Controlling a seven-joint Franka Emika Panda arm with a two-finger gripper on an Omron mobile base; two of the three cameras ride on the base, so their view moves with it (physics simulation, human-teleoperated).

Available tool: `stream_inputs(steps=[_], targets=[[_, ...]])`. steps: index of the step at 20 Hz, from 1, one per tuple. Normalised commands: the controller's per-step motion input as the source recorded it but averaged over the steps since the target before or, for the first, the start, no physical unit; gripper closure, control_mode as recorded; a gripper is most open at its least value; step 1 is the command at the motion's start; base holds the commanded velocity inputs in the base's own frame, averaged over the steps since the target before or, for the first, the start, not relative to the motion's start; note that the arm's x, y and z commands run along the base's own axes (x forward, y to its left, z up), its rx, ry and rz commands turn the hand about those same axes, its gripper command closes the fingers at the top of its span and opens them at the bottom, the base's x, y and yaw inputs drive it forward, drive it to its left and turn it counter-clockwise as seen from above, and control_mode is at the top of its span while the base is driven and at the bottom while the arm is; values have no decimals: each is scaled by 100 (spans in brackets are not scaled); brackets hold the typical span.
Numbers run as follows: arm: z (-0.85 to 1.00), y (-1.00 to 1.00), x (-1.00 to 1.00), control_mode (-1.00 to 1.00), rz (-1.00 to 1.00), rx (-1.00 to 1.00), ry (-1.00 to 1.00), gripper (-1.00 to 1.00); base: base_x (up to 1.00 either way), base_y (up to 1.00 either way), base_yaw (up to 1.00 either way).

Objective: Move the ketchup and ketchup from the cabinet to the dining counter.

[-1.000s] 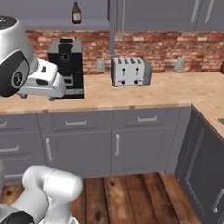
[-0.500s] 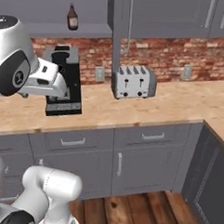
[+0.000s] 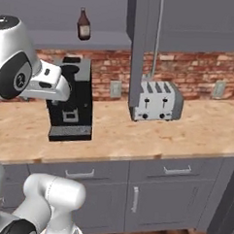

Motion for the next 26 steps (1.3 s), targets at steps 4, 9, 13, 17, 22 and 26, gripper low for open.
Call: stream_inputs(steps=[4, 9, 13, 17, 22, 26], targets=[[0, 0, 0, 100, 0, 0, 0, -100, 66, 0, 26], [0, 0, 0, 100, 0, 0, 0, -100, 53, -1, 22], [4, 0, 0, -100, 3, 0, 0, -100, 17, 0, 10], [50, 0, -3, -100, 5, 0, -11, -100, 0, 0, 0], [75, 0, 1, -100, 0, 0, -23, -100, 0, 0, 0], [59, 0, 23, -100, -8, 0, -12, -100, 0, 0, 0]])
